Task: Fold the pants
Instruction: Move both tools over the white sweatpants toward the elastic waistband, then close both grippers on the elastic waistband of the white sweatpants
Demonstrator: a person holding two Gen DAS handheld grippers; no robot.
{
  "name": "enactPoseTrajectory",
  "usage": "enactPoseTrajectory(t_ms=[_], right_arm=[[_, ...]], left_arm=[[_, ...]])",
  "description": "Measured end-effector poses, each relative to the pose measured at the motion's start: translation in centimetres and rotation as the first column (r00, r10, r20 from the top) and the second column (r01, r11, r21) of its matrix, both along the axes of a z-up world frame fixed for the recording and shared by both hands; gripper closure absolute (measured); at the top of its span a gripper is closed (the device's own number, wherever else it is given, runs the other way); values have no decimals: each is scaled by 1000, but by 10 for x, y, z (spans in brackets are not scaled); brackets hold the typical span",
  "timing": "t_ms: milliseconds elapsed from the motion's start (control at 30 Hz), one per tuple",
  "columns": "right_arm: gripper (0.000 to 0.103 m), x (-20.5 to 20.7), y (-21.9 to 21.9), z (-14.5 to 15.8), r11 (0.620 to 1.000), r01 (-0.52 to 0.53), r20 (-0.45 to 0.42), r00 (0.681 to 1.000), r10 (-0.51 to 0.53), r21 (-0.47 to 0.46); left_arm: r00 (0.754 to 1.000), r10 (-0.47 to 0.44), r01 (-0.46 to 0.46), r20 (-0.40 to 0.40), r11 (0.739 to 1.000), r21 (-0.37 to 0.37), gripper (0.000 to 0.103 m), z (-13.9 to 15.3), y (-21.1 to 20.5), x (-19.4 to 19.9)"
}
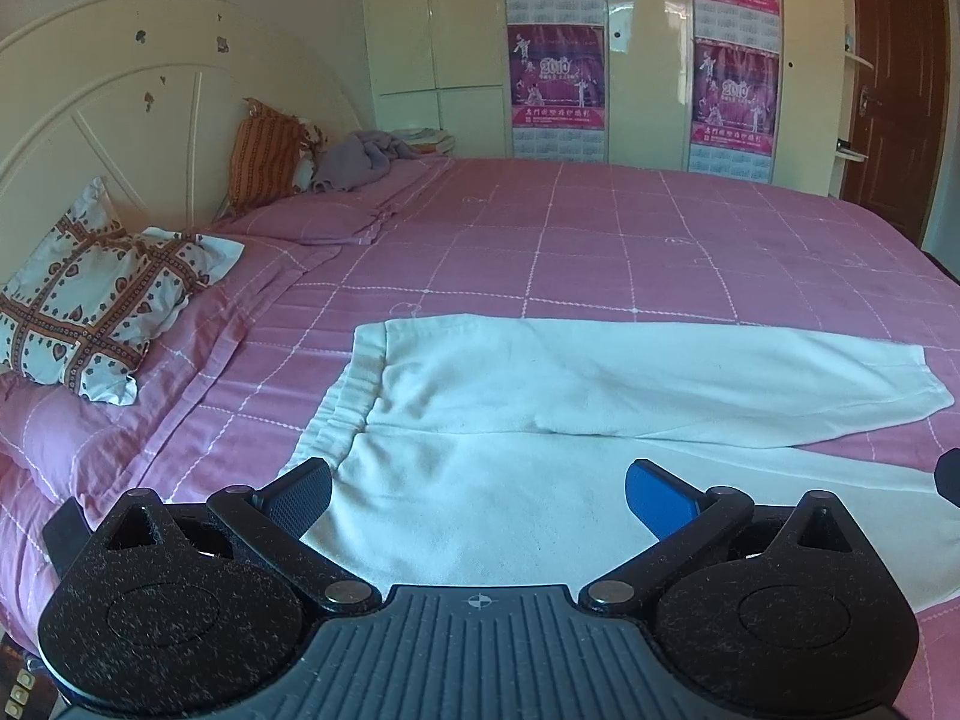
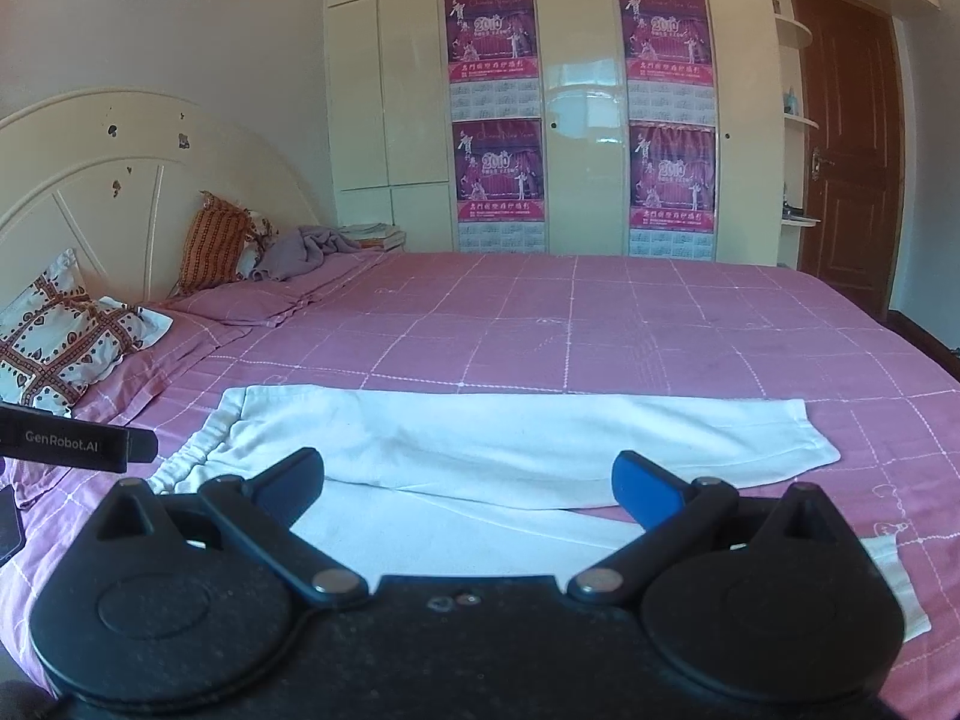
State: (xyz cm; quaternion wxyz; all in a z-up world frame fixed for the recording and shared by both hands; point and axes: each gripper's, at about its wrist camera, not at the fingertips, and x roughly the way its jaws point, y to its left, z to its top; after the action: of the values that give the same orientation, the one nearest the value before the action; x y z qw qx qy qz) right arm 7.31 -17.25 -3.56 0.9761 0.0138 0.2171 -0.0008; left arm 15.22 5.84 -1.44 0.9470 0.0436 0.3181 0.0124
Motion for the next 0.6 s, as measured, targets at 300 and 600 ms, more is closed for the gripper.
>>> enactPoseTrajectory(t_ms=[300, 600], right_arm=[[0, 52, 14, -6, 999, -31, -48, 998, 33, 30], [0, 111, 26, -27, 995, -85, -116, 989, 90, 48]], left_arm=[[999, 41, -40, -30, 999, 8, 0, -11, 15, 53], [985, 131, -133, -115, 991, -4, 0, -42, 44, 119]])
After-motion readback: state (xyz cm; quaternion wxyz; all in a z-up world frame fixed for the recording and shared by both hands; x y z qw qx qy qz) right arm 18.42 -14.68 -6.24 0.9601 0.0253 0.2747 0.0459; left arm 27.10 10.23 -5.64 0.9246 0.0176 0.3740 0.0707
